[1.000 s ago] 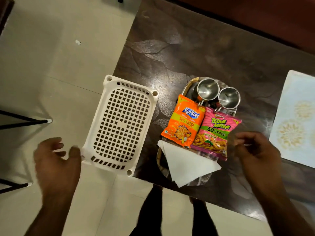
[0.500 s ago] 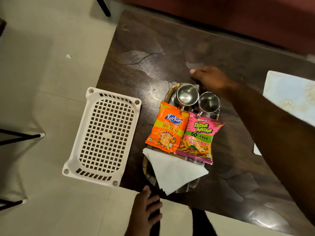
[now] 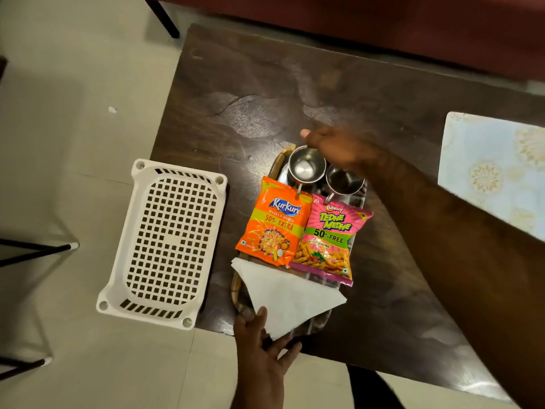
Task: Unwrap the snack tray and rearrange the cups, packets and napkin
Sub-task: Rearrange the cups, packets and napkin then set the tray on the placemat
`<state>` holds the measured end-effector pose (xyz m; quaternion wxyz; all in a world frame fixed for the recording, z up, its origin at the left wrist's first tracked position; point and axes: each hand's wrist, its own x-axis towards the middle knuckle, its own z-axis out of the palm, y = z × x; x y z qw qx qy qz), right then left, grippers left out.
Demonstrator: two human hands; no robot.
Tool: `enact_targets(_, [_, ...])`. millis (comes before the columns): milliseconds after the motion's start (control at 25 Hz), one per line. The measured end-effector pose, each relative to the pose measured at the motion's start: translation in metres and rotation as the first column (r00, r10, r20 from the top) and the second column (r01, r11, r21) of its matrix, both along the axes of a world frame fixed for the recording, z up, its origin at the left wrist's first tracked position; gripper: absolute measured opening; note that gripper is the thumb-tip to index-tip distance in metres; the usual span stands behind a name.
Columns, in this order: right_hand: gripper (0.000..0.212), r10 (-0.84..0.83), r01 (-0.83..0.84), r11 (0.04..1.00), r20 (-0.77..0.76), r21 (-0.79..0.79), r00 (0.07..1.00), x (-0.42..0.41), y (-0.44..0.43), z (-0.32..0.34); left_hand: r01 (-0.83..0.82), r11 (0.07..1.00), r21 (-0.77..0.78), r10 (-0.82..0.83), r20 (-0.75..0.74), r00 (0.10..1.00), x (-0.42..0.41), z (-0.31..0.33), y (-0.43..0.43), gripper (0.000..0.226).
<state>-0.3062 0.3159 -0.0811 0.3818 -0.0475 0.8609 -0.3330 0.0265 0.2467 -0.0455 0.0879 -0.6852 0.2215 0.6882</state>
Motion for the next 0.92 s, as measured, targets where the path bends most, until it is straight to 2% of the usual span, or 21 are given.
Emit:
enact_targets(120, [0.060, -0.028, 0.028, 1.000, -0.039, 0.006, 0.999, 0.005, 0.016, -0.004, -0.025, 0.997, -0.071, 0.023, -0.029, 0.999, 0.000, -0.001, 0.003, 0.048])
enact_targets(240, [0.058, -0.091, 0.087, 0.994, -0.064, -0.066, 0.994, 0.011, 0.051, 0.002, 0.030, 0.983, -0.180, -0.045, -0.079, 0.996, -0.004, 0.012, 0.009, 0.049])
enact_targets(360, [0.060, -0.182, 0.176, 0.981, -0.085, -0.079, 0.980, 0.018, 0.107, 0.015, 0.142, 0.943, -0.302, -0.184, -0.117, 0.976, -0.019, 0.025, 0.021, 0.033])
enact_targets(520, [0.058, -0.295, 0.295, 0.955, -0.072, -0.014, 0.953, 0.022, 0.195, 0.038, 0.333, 0.864, -0.379, -0.419, -0.171, 0.892, -0.050, 0.041, 0.049, 0.036])
enact_targets(720, [0.061, -0.448, 0.452, 0.891, -0.079, 0.038, 0.890, 0.008, 0.323, 0.057, 0.490, 0.762, -0.423, -0.598, -0.169, 0.784, -0.120, 0.043, 0.116, 0.037])
enact_targets(920, [0.051, -0.680, 0.683, 0.730, -0.062, 0.029, 0.730, -0.009, 0.431, 0.068, 0.630, 0.616, -0.473, -0.773, -0.206, 0.600, -0.208, 0.024, 0.182, 0.048])
